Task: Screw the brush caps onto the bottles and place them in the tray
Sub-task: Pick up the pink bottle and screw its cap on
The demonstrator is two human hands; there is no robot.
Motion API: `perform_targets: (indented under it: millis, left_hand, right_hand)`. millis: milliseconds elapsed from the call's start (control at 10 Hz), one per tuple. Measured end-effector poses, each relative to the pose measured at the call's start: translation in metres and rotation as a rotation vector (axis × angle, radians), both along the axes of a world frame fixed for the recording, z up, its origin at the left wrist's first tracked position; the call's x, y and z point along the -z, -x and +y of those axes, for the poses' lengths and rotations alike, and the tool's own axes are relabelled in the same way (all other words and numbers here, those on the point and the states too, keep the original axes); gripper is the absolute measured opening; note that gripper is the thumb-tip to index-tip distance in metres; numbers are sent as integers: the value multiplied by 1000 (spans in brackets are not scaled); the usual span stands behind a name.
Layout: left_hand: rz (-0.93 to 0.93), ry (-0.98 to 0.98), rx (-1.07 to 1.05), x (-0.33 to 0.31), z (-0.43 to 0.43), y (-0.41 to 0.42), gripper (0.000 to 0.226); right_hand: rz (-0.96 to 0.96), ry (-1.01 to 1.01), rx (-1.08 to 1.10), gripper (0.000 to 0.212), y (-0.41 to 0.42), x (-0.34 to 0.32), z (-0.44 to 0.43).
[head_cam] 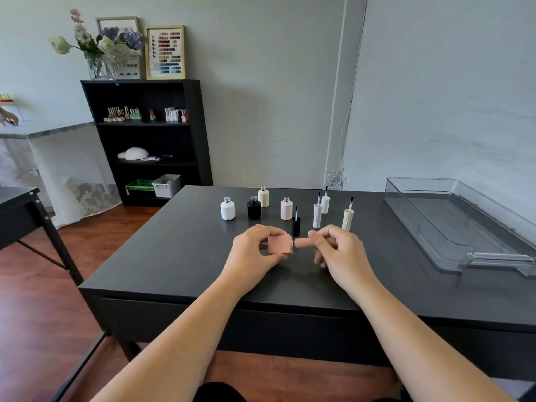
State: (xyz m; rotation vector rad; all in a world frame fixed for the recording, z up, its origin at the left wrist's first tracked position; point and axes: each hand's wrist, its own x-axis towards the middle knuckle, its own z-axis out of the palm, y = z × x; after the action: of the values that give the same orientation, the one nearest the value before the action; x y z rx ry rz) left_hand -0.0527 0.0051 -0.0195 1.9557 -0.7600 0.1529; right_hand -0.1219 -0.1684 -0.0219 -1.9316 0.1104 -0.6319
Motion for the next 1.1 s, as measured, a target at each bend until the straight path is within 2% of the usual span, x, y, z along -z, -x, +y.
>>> perform_targets:
  millis: [100, 200, 300, 500, 600, 700, 900, 1000, 1100]
  left_hand:
    - [-4, -17, 11, -1, 0, 1, 37]
    - [6, 2, -12, 0, 0, 0, 37]
    - [16, 15, -24, 0, 1, 0, 37]
    - [-8, -5, -16, 1, 1, -2, 39]
    - [8, 14, -33, 2, 1, -3, 38]
    - [15, 14, -38, 2, 1, -3, 37]
    - [7, 8, -21, 1, 0, -2, 38]
    - [11, 12, -35, 2, 1, -2, 38]
    - [7, 3, -37, 2, 2, -3, 37]
  right_hand:
    - [11, -41, 12, 27, -1, 0, 0]
    - [17, -22, -69, 9, 1, 0, 0]
    - [3, 33, -69, 17, 2, 1, 0]
    - [69, -11, -3, 30, 0, -2, 1]
    - [60, -20, -85, 7, 2, -2, 2]
    - [48, 32, -91, 10, 3, -1, 1]
    - [107, 21, 1, 34, 0, -3, 2]
    - [87, -19, -81, 10, 1, -3, 2]
    - [68, 51, -106, 8, 2, -1, 0]
